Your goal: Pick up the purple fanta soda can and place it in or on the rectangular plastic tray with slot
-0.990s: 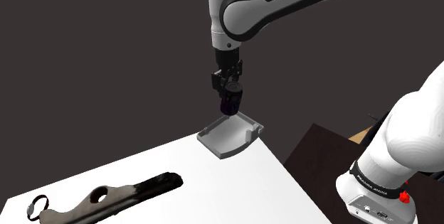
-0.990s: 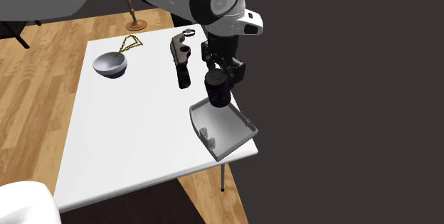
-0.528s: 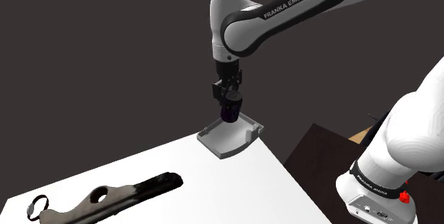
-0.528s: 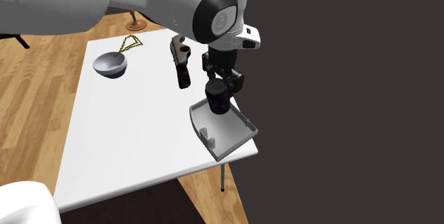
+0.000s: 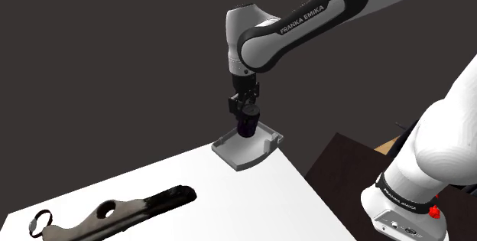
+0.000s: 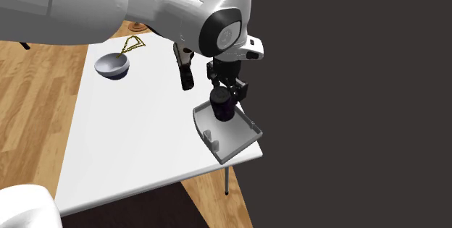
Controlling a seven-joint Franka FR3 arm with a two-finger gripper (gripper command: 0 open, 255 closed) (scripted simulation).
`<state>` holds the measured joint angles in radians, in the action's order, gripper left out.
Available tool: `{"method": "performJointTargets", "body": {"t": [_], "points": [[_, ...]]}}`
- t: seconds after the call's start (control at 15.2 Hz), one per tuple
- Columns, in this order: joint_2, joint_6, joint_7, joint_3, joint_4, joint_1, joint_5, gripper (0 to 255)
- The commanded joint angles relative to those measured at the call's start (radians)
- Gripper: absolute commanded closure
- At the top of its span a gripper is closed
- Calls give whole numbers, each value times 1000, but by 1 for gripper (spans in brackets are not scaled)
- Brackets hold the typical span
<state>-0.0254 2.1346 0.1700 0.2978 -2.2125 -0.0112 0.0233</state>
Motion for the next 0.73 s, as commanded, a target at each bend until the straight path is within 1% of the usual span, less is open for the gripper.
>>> {"method": "performJointTargets", "body": {"t": [0.0, 0.2, 0.26, 0.59, 0.66], "points": [[0, 1, 0, 0, -1, 0, 0, 255], [0, 1, 0, 0, -1, 0, 0, 255], [0, 1, 0, 0, -1, 0, 0, 0], [-1, 1, 0, 0, -1, 0, 0, 0], [-15, -33, -3, -1, 19, -1, 4, 0]]}}
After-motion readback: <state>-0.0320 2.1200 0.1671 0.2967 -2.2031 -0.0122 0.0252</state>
